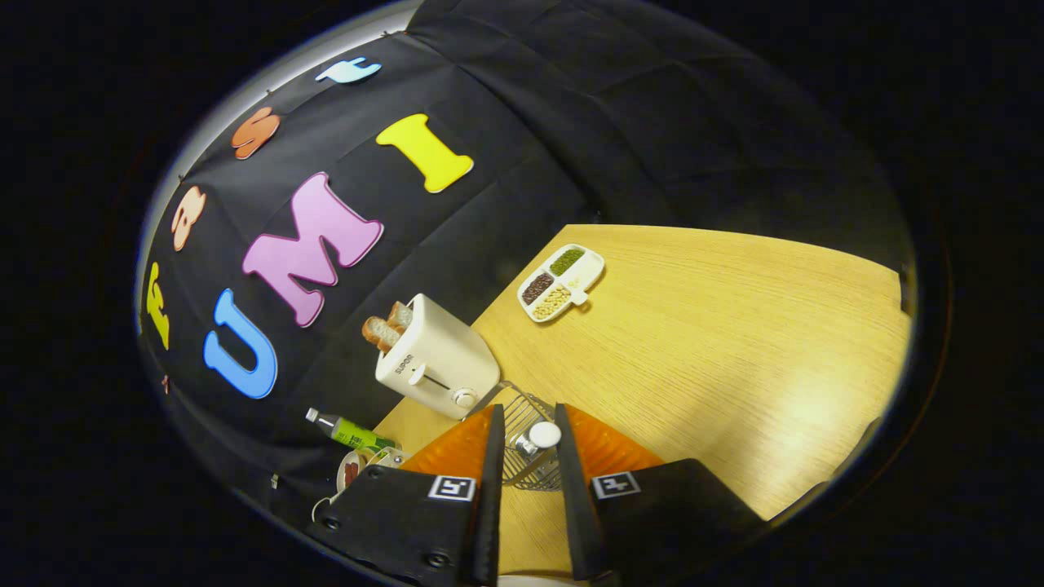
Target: Take the plate from the dish rack, then take the spoon from the basket and place it into the plate.
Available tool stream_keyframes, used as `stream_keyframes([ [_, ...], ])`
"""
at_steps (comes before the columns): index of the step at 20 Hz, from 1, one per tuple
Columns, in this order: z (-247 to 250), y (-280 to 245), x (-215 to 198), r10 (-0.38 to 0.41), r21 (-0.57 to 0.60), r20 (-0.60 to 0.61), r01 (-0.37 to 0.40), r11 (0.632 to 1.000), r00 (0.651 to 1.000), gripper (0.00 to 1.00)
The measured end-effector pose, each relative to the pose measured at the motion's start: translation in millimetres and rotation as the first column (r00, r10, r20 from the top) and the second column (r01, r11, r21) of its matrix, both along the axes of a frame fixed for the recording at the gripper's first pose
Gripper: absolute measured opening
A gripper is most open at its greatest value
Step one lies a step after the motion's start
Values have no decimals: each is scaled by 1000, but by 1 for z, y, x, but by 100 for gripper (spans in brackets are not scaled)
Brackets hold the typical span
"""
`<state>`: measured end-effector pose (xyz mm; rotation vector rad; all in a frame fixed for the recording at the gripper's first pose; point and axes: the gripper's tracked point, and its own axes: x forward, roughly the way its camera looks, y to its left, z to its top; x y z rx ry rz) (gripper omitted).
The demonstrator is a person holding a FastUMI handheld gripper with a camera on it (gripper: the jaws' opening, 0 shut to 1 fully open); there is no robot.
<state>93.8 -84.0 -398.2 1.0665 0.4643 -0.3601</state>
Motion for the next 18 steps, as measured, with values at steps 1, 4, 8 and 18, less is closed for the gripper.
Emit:
stream_keyframes([
  [1,-3,-2,0,-34,22,-13,34,999,999,27],
  [4,0,-4,-4,-59,66,-34,61,996,998,15],
  [8,21,-16,-2,-92,84,-21,94,992,996,15],
  [18,110,-29,-33,-7,8,70,7,1000,998,15],
])
